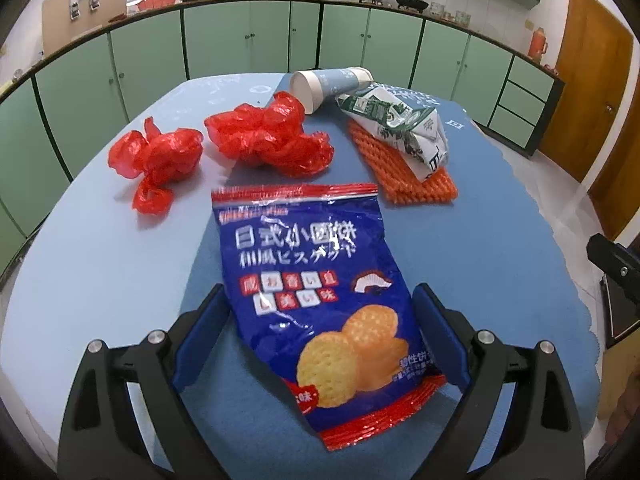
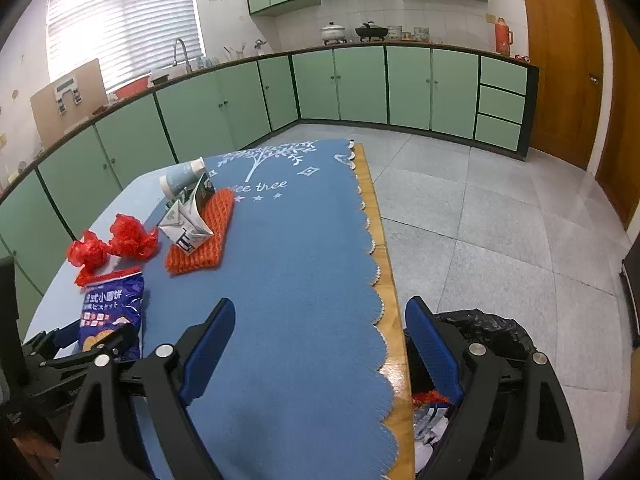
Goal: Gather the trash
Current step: 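Grasp the blue biscuit bag with the left gripper, then grasp the green-white milk carton with the right gripper while the left holds the biscuit bag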
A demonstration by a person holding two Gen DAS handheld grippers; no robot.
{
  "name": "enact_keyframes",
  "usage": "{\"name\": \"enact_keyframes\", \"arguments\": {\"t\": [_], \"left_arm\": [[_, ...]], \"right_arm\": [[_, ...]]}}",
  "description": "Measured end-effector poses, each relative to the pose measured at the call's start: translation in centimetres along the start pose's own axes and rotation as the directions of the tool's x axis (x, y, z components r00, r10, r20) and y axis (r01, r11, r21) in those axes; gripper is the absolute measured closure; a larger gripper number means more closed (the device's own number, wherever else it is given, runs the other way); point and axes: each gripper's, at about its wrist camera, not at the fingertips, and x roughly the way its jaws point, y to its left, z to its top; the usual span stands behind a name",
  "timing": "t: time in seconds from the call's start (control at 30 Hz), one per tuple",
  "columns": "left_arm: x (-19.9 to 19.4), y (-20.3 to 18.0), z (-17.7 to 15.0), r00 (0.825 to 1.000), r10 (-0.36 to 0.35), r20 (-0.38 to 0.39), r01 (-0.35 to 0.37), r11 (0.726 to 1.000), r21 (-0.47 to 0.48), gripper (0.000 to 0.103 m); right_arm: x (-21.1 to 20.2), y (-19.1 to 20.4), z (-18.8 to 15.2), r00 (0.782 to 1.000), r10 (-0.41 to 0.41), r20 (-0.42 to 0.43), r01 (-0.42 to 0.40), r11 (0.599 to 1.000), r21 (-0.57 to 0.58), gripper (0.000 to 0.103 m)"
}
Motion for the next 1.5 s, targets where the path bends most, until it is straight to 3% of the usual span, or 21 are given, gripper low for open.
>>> {"name": "enact_keyframes", "arguments": {"t": [0.43, 0.47, 0.57, 0.63, 0.77, 1.0, 1.07, 1.5], "left_arm": [[0.8, -0.7, 0.0, 1.0, 0.007, -0.015, -0.007, 1.0, 0.02, 0.015], [0.8, -0.7, 0.0, 1.0, 0.009, -0.011, -0.009, 1.0, 0.019, 0.017], [0.7, -0.7, 0.0, 1.0, 0.004, 0.002, -0.004, 1.0, 0.016, 0.039], [0.6, -0.4, 0.1, 1.0, -0.011, 0.007, 0.011, 1.0, 0.002, 0.047], [0.4, 0.0, 0.1, 1.0, -0.028, 0.011, 0.029, 0.999, -0.018, 0.055], [-0.1, 0.9, 0.8, 0.998, -0.064, 0.026, 0.065, 0.997, -0.051, 0.062], [-0.6, 1.2, 1.3, 0.997, -0.06, 0.046, 0.062, 0.997, -0.047, 0.066], [-2.9, 3.6, 4.7, 0.989, -0.024, 0.149, 0.032, 0.998, -0.047, 0.069]], "right_arm": [[1.0, 0.5, -0.7, 1.0, 0.007, -0.027, -0.007, 1.0, -0.021, 0.018], [1.0, 0.5, -0.7, 1.0, 0.006, -0.027, -0.007, 1.0, -0.02, 0.018], [1.1, 0.4, -0.7, 1.0, 0.008, -0.029, -0.008, 1.0, -0.018, 0.018], [1.1, 0.4, -0.7, 1.0, 0.009, -0.03, -0.009, 1.0, -0.021, 0.018], [1.1, 0.7, -0.8, 0.999, 0.013, -0.031, -0.014, 0.999, -0.032, 0.018], [0.9, 1.6, -0.3, 1.0, 0.026, -0.017, -0.027, 0.998, -0.056, 0.018], [1.0, 2.1, 0.1, 0.999, 0.037, -0.008, -0.037, 0.997, -0.063, 0.018], [3.9, 8.6, 3.9, 0.988, 0.153, 0.032, -0.146, 0.976, -0.161, 0.018]]}}
